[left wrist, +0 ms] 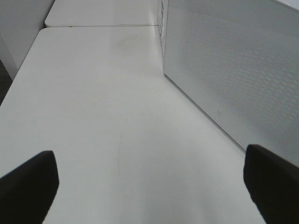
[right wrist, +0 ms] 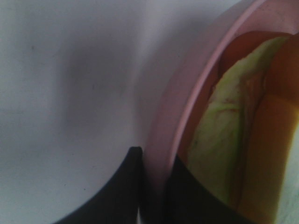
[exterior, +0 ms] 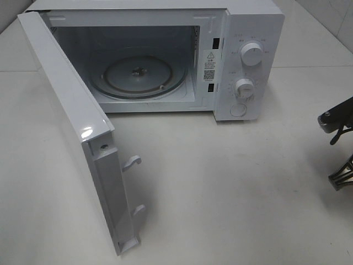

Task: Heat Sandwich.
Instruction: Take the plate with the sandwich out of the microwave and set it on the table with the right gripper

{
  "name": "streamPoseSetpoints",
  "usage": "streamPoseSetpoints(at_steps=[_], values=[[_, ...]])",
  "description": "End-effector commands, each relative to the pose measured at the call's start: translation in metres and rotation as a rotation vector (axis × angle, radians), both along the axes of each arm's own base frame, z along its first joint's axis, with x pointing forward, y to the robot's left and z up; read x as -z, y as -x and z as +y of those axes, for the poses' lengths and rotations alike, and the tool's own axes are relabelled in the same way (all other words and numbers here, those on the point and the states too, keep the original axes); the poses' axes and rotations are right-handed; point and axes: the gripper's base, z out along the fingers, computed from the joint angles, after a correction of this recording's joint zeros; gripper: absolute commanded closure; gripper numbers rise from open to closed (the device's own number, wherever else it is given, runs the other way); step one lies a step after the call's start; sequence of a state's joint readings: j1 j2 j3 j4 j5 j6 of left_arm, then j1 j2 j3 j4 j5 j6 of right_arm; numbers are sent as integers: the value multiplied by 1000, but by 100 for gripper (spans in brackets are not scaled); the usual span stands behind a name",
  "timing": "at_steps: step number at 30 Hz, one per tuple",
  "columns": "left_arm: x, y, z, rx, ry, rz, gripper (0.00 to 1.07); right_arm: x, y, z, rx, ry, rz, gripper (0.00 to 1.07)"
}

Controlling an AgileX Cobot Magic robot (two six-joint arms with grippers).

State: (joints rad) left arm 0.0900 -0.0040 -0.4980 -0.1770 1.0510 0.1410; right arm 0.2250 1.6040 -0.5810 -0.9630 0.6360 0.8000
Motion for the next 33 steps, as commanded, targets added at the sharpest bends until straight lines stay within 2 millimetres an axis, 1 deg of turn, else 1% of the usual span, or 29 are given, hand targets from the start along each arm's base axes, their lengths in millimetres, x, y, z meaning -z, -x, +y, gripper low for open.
streamPoseSetpoints(at_steps=[1, 4, 7, 8, 10, 21, 24, 33], values=[[0, 3, -1, 6, 4, -35, 5, 2, -9, -4, 22, 20, -25, 106], [0, 3, -1, 6, 4, -35, 5, 5, -14, -5, 31, 23, -27, 106], [0, 3, -1, 6, 4, -35, 5, 12, -23, -5, 36, 37, -25, 106], [0, 3, -1, 6, 4, -35, 5, 12, -23, -5, 36, 37, -25, 106], [0, 3, -1, 6, 4, -35, 5, 20, -29, -4, 46, 40, -20, 105], [0, 3, -1, 6, 4, -35, 5, 45, -39, -2, 45, 44, 19, 104], [0, 3, -1, 6, 4, -35, 5, 48, -40, -2, 45, 43, 27, 104], [0, 3, -1, 6, 4, -35, 5, 48, -39, -2, 49, 45, 28, 103]])
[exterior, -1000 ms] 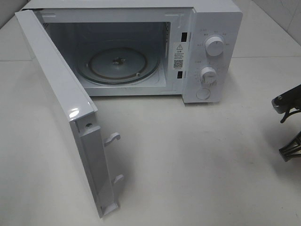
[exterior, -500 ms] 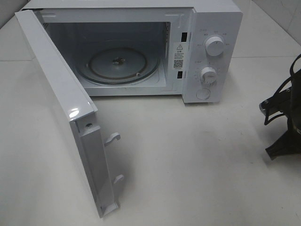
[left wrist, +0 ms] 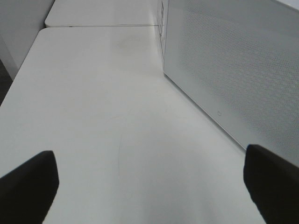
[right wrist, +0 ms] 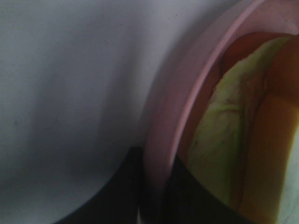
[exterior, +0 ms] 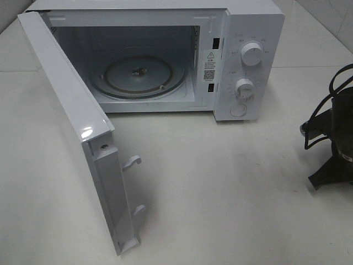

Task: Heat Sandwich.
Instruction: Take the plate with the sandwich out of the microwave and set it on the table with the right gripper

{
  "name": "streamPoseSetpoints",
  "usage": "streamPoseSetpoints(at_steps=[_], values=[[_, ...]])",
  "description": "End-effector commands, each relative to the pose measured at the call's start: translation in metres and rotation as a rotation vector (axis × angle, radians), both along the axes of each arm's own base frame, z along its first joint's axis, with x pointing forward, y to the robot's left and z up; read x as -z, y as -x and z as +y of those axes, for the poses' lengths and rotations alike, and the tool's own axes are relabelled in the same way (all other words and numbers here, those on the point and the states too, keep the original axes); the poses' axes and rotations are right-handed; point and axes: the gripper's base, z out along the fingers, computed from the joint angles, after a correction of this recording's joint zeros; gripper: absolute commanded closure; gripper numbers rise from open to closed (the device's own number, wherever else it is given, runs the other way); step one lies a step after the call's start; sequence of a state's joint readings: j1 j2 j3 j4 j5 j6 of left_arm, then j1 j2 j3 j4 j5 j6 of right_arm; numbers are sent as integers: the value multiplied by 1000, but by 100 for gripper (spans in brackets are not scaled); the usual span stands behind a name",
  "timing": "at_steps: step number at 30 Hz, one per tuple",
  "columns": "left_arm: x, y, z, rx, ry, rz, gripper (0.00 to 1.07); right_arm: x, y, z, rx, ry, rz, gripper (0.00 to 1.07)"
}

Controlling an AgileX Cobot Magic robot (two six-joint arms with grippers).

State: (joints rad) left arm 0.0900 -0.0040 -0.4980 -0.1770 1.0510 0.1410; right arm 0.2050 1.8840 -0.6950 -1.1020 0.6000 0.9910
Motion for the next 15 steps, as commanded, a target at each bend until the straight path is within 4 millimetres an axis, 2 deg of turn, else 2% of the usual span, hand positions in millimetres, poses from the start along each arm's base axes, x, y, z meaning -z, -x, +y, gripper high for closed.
streamPoseSetpoints(at_steps=[1, 9, 11, 12, 13, 15], values=[[0, 3, -1, 6, 4, -35, 5, 0, -2, -3, 7, 12, -5, 102], [0, 3, -1, 6, 4, -35, 5, 0, -1, -3, 23, 15, -1, 95], [0, 3, -1, 6, 4, -35, 5, 0, 0, -3, 39, 7, 0, 90], [0, 3, -1, 6, 4, -35, 5, 0, 2, -3, 51, 0, 9, 83], [0, 3, -1, 6, 4, -35, 5, 0, 2, -3, 51, 0, 9, 83], [0, 3, -1, 6, 4, -35, 5, -2, 2, -2, 48, -6, 15, 76]])
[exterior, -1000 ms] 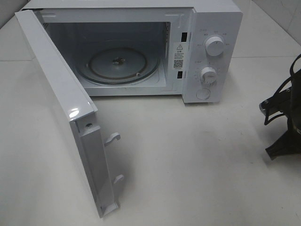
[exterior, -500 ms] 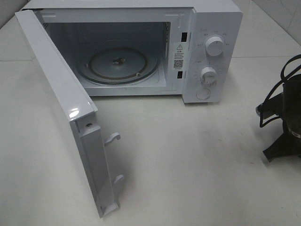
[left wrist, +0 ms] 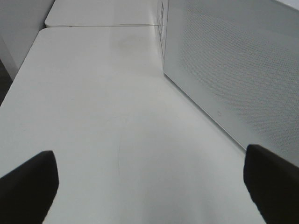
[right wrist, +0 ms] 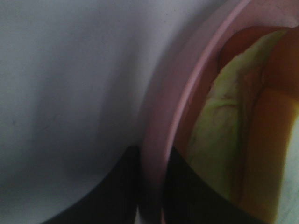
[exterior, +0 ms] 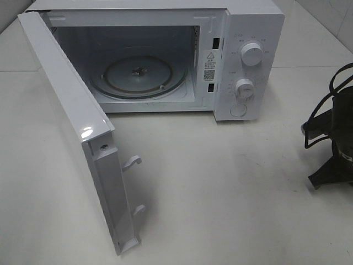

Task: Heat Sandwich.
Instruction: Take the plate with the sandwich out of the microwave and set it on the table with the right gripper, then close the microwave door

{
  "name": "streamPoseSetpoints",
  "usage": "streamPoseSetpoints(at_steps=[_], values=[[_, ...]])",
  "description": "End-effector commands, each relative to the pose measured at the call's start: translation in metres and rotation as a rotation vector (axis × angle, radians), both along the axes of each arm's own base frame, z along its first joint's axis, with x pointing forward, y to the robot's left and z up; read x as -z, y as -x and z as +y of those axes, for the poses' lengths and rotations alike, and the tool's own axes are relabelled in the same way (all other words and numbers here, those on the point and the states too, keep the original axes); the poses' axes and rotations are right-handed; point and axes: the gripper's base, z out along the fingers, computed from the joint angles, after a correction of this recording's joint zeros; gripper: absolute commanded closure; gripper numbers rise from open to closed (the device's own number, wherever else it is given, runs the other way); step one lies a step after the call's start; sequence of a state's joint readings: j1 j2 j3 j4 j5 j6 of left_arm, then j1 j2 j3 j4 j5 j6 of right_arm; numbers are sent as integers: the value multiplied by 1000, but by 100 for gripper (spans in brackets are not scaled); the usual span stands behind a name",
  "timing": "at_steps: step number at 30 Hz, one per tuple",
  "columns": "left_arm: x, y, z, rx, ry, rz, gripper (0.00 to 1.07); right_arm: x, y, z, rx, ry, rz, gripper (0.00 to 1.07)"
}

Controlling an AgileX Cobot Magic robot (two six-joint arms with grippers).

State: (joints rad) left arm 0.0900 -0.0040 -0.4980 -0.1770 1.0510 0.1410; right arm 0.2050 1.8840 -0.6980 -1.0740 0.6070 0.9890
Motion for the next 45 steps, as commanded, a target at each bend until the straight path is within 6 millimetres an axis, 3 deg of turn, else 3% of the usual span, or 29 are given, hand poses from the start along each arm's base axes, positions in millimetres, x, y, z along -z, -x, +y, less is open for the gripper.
streamPoseSetpoints(at_steps=[1, 2, 6, 16, 19, 26, 35, 45], values=[[0, 3, -1, 6, 4, -35, 5, -3, 2, -2, 23, -4, 11, 71], [0, 3, -1, 6, 4, -35, 5, -3, 2, -2, 23, -4, 11, 71], [0, 3, -1, 6, 4, -35, 5, -22, 4, -1, 18, -35, -11, 52], [0, 3, -1, 6, 4, -35, 5, -56, 19, 9, -36, -180, 29, 31], [0, 3, -1, 6, 4, -35, 5, -78, 28, 15, -63, -273, -3, 26], [0, 3, -1, 6, 4, -35, 5, -111, 47, 22, -83, -399, -59, 28], [0, 3, -1, 6, 4, -35, 5, -162, 91, 23, -136, -522, -163, 31], [0, 3, -1, 6, 4, -35, 5, -194, 138, 13, -148, -536, -244, 31]])
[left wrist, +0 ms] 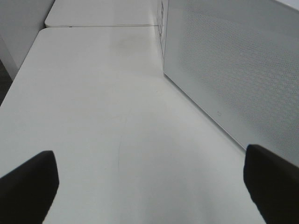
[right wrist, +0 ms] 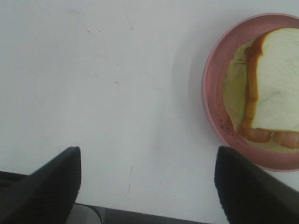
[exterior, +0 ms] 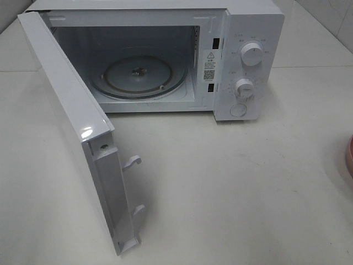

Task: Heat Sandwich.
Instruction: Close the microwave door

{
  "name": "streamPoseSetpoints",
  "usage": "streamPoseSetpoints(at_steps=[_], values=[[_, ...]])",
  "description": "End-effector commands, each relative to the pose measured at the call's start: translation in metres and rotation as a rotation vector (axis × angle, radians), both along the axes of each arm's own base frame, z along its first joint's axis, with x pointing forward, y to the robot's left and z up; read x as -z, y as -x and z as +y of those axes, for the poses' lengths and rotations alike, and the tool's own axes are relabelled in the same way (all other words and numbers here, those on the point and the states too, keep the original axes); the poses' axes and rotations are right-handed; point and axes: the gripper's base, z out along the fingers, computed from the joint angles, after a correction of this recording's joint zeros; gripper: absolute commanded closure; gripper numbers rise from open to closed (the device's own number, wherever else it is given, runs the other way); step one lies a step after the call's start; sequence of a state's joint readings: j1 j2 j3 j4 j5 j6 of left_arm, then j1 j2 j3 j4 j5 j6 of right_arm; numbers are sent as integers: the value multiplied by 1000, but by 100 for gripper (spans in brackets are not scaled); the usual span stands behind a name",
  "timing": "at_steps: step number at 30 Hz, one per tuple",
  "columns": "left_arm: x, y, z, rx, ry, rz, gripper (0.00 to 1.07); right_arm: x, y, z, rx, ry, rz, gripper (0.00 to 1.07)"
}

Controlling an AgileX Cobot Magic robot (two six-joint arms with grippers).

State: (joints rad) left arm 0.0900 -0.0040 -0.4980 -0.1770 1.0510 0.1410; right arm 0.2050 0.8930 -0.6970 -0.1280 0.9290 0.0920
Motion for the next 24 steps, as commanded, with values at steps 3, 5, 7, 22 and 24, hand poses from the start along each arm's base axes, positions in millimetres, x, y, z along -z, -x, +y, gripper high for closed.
streamPoseSetpoints(at_steps=[3, 5, 7, 22, 24], values=[[0, 3, -1, 6, 4, -35, 5, -13, 24, -6, -13, 5, -37, 31], [0, 3, -1, 6, 4, -35, 5, -16, 33, -8, -13, 5, -49, 31], [0, 3, -1, 6, 4, -35, 5, -19, 42, -10, -10, 2, -62, 31], [0, 3, -1, 6, 4, -35, 5, -32, 110, -24, -16, -53, -387, 31], [0, 3, -1, 6, 4, -35, 5, -22, 124, -26, -15, -65, -444, 31]])
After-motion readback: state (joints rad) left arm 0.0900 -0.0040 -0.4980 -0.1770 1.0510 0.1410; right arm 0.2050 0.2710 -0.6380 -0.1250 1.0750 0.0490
